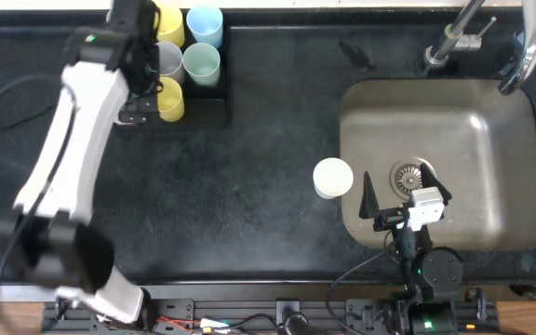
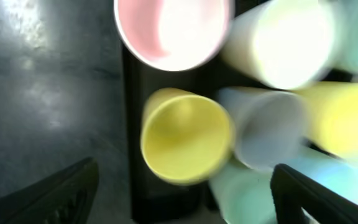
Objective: Store Cups
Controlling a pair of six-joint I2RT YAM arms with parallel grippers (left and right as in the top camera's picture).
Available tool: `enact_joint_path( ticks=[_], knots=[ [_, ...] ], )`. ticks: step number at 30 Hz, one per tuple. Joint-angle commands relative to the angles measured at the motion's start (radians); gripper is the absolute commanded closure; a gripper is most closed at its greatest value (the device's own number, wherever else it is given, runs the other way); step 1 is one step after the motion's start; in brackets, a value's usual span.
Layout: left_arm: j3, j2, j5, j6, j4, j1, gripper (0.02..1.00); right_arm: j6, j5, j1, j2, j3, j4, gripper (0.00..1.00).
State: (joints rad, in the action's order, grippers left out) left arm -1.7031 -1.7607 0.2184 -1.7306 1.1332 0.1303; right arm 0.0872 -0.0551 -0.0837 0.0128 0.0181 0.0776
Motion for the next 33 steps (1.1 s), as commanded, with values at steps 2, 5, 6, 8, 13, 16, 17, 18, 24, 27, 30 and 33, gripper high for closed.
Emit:
enact_joint_path(
  ticks=[2, 5, 6, 8, 13, 16, 17, 18, 24, 27, 30, 33],
  knots=[
    [0.143, 0.218, 0.111, 0.339, -0.266, -0.019, 0.018, 0.006, -0.004, 0.004, -0.009, -0.013, -0.005, 0.005],
    [0.296, 0.331, 0.051, 0.842, -0.624, -0.047, 0.025, 0.006, -0.004, 0.004, -0.009, -0.013, -0.005, 0.005],
    [0.348, 0.362, 0.008, 0.970, -0.728, -0.055, 0.025, 0.006, -0.004, 0.004, -0.009, -0.013, -0.005, 0.005],
    [0.470, 0.433, -0.082, 1.203, -0.927, -0.071, 0.018, 0.006, -0.004, 0.004, -0.009, -0.013, -0.005, 0.005],
    [0.763, 0.614, -0.125, 1.498, -1.241, -0.077, 0.018, 0.006, -0.004, 0.004, -0.009, -0.013, -0.005, 0.005],
    [0.941, 0.745, -0.125, 1.580, -1.423, -0.077, 0.018, 0.006, -0.004, 0.004, -0.009, -0.013, -0.005, 0.005],
    [0.992, 0.784, -0.125, 1.599, -1.475, -0.077, 0.018, 0.006, -0.004, 0.004, -0.009, -0.013, -0.005, 0.005],
    [1.049, 0.830, -0.125, 1.621, -1.528, -0.077, 0.018, 0.006, -0.004, 0.004, -0.009, -0.013, -0.005, 0.005],
    [1.297, 1.061, -0.121, 1.660, -1.602, -0.078, 0.018, 0.006, -0.004, 0.004, -0.009, -0.013, -0.005, 0.005],
    [1.388, 1.159, -0.121, 1.660, -1.596, -0.082, 0.018, 0.006, -0.004, 0.004, -0.009, -0.013, -0.005, 0.005],
    [1.472, 1.260, -0.121, 1.660, -1.592, -0.093, 0.020, 0.006, -0.004, 0.004, -0.009, -0.013, -0.005, 0.005],
    [1.555, 1.367, -0.121, 1.660, -1.580, -0.101, 0.018, 0.006, -0.004, 0.004, -0.009, -0.013, -0.005, 0.007]
  ],
)
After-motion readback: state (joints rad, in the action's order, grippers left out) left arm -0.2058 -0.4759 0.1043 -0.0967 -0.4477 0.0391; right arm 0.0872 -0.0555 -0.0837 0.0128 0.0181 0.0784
